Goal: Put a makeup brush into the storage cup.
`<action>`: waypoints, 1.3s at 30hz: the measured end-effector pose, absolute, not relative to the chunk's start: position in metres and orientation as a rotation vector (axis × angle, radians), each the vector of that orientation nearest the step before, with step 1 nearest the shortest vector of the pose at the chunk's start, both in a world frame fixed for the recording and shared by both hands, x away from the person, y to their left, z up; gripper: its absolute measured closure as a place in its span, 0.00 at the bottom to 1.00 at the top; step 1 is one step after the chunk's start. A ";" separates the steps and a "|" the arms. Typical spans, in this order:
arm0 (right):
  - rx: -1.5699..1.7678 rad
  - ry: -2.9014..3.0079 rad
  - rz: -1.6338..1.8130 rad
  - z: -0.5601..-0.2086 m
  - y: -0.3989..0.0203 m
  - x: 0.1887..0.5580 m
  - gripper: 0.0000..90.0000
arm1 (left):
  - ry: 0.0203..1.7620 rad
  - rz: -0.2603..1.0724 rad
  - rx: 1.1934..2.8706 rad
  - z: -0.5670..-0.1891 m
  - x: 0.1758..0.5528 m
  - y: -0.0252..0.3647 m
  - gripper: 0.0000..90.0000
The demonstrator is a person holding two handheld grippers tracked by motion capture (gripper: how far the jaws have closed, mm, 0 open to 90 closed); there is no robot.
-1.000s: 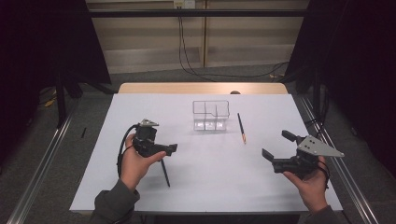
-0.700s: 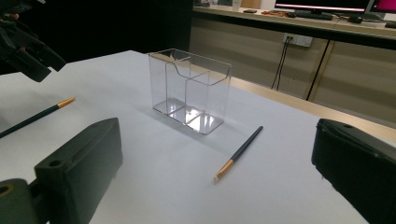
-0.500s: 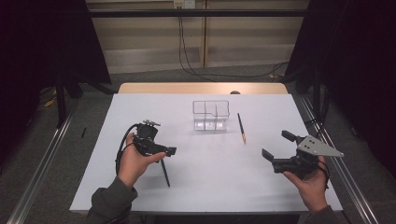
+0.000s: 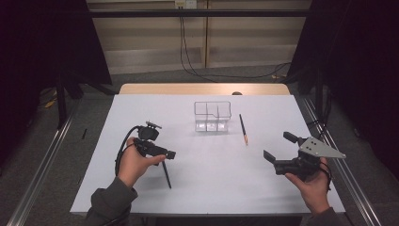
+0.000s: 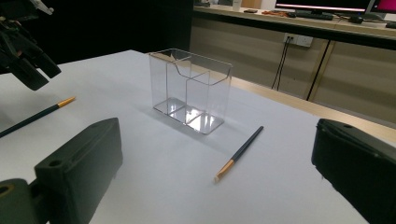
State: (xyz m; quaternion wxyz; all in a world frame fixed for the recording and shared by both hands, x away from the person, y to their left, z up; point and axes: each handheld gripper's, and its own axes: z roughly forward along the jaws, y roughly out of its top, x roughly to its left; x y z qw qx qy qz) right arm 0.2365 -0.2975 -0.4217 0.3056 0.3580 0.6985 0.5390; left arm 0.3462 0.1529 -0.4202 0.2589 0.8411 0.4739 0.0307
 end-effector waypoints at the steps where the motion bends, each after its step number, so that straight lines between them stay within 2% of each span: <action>1: 0.945 1.851 1.425 -0.422 -0.298 0.237 0.02 | 1.285 0.078 2.282 -0.420 0.346 0.153 0.04; 17: 0.957 1.843 1.421 -0.421 -0.299 0.236 0.02 | 1.297 0.074 2.290 -0.423 0.345 0.154 0.15; 24: 0.964 1.839 1.428 -0.422 -0.299 0.237 0.02 | 1.314 0.050 2.300 -0.424 0.345 0.154 0.26; 28: 0.950 1.845 1.425 -0.422 -0.299 0.237 0.02 | 1.316 0.036 2.314 -0.425 0.346 0.154 0.29; 31: 0.958 1.842 1.425 -0.422 -0.299 0.236 0.02 | 1.324 0.026 2.299 -0.427 0.346 0.155 0.36; 39: 0.967 1.834 1.430 -0.421 -0.298 0.236 0.02 | 1.377 0.039 2.302 -0.431 0.347 0.161 0.40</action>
